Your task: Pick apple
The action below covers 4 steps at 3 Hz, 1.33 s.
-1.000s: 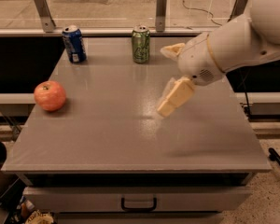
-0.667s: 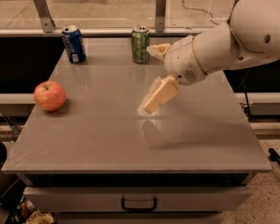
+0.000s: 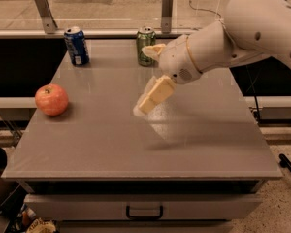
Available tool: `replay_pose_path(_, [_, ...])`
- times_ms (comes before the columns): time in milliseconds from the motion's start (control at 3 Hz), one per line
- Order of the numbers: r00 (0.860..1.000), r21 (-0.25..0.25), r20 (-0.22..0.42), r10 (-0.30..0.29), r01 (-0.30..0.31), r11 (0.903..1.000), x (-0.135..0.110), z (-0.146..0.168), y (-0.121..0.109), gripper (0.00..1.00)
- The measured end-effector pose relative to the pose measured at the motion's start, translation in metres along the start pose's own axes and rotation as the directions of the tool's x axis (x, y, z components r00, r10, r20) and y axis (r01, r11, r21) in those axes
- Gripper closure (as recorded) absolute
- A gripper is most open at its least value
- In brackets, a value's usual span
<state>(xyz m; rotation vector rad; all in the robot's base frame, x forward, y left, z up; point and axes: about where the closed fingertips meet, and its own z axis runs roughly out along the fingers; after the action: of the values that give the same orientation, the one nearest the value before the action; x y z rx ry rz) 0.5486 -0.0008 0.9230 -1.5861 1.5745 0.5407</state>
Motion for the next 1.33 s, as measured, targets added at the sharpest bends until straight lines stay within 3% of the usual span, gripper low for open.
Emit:
replay_pose_path(667, [1.0,-0.128,0.025,0.012,-0.008,0.9918,-0.031,0.071,-0.021,0.0])
replay_pose_path(1333, [0.987,-0.18,0.157,0.021,0.007,0.9836,-0.044,0.13,-0.018,0.0])
